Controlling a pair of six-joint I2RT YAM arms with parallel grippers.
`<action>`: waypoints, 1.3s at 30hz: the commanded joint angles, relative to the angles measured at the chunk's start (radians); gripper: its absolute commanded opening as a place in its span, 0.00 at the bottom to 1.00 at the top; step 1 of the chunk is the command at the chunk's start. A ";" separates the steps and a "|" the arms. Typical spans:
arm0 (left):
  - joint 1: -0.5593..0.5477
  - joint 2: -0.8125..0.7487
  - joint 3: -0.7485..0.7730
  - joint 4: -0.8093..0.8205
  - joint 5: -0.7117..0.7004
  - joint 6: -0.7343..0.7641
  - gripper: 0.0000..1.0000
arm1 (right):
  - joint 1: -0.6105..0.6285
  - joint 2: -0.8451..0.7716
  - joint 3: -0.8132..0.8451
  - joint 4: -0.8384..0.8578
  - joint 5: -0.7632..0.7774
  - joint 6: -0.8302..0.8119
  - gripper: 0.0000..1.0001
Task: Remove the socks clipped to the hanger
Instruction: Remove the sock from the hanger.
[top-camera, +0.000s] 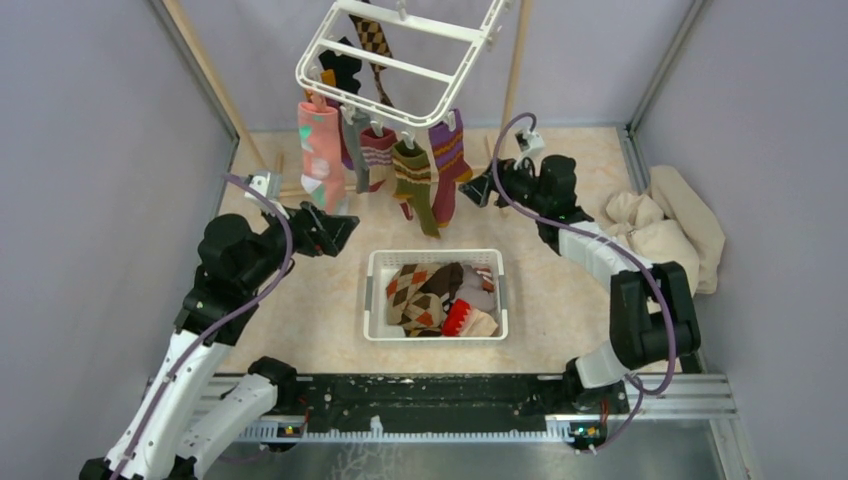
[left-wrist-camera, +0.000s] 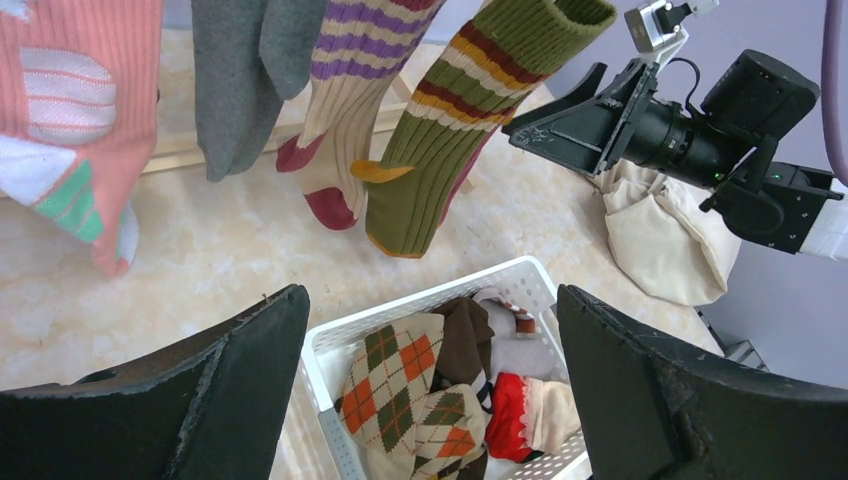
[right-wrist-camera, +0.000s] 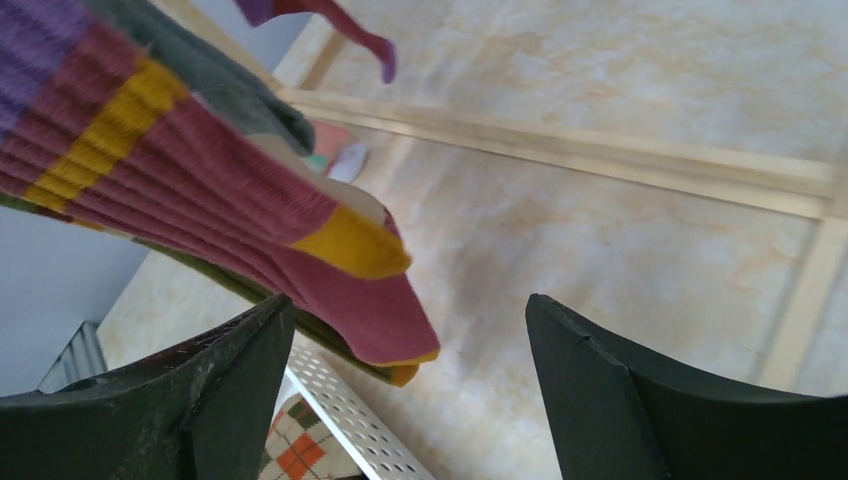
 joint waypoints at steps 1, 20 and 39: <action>-0.004 -0.001 -0.017 0.032 0.009 -0.008 0.99 | 0.050 0.029 0.033 0.218 -0.107 0.012 0.86; -0.004 0.011 -0.008 0.016 0.041 -0.019 0.99 | 0.096 0.177 0.186 0.300 -0.185 0.046 0.86; -0.004 0.022 -0.019 0.029 0.054 -0.025 0.99 | 0.097 0.122 0.161 0.223 -0.179 0.061 0.37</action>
